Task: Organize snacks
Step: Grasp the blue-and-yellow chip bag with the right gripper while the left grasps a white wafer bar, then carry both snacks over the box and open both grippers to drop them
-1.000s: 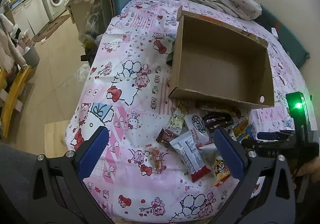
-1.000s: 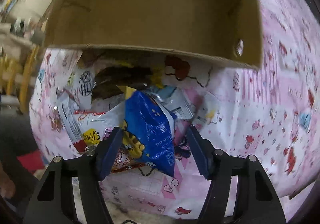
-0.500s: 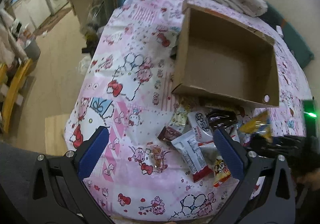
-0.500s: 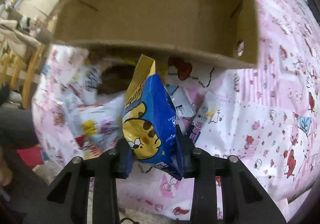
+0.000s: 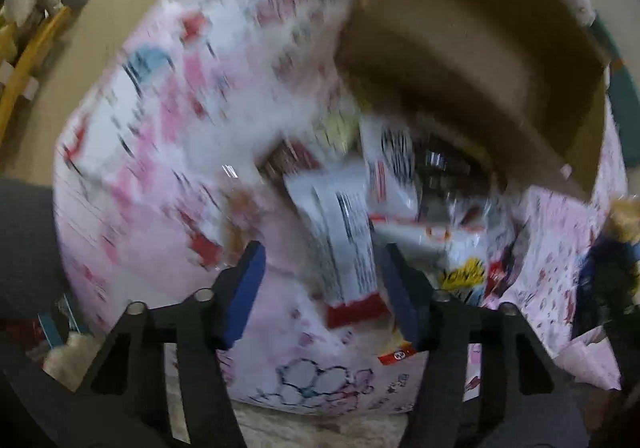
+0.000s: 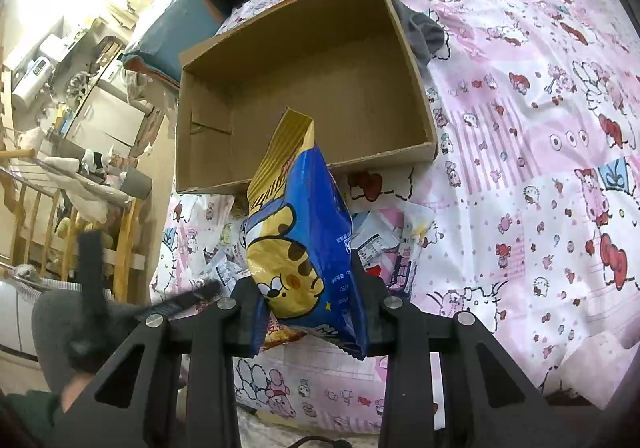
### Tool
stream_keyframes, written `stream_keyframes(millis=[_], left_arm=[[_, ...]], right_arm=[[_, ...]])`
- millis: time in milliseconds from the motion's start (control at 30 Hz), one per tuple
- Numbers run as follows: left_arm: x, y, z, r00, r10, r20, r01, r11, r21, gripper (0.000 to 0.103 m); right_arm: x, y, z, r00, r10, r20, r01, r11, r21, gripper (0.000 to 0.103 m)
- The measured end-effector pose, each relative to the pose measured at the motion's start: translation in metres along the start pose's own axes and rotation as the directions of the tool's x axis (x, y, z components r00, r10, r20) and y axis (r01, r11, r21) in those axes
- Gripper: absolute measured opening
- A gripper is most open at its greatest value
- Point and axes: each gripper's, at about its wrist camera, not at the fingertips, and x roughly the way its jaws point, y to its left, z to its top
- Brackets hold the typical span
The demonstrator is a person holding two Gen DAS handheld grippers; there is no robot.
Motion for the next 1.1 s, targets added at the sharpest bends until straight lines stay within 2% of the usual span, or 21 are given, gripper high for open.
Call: stream_keyframes(millis=[100, 267, 400, 533, 700, 800, 967, 1100], left_arm=[[0.012, -0.012, -0.010, 1.000, 0.019, -0.007, -0.019, 1.000, 0.019, 0.053], [0.023, -0.021, -0.011, 0.998, 0.056, -0.006, -0.056, 0.997, 0.045, 0.046], [0.030, -0.029, -0.009, 0.994, 0.109, 0.004, -0.109, 0.992, 0.072, 0.030], [0.026, -0.027, -0.009, 0.994, 0.107, -0.007, -0.106, 0.992, 0.065, 0.027], [-0.025, -0.029, -0.007, 0.994, 0.069, 0.080, -0.079, 0.988, 0.132, 0.027], [-0.062, -0.032, -0.001, 0.987, 0.031, 0.155, -0.063, 0.976, 0.206, 0.027], [-0.116, -0.048, 0.039, 0.962, -0.033, 0.270, -0.055, 0.948, 0.314, 0.027], [-0.129, -0.067, 0.072, 0.946, -0.056, 0.320, -0.071, 0.925, 0.373, 0.027]], right_arm=[[-0.001, -0.004, -0.001, 1.000, 0.008, 0.006, -0.008, 1.000, 0.005, 0.035], [-0.003, -0.011, -0.005, 1.000, 0.021, 0.008, -0.021, 0.999, 0.026, 0.035], [-0.004, -0.012, -0.005, 1.000, 0.024, 0.016, -0.024, 0.999, 0.028, 0.035], [-0.005, -0.012, -0.005, 0.999, 0.027, 0.017, -0.027, 0.999, 0.032, 0.035], [-0.008, -0.011, -0.003, 0.998, 0.063, 0.031, -0.064, 0.997, 0.032, 0.035], [-0.015, -0.007, 0.000, 0.993, 0.102, 0.061, -0.104, 0.994, 0.026, 0.035], [-0.025, 0.001, 0.016, 0.984, 0.141, 0.105, -0.145, 0.989, 0.026, 0.035], [-0.027, 0.006, 0.041, 0.980, 0.146, 0.134, -0.152, 0.988, 0.035, 0.035]])
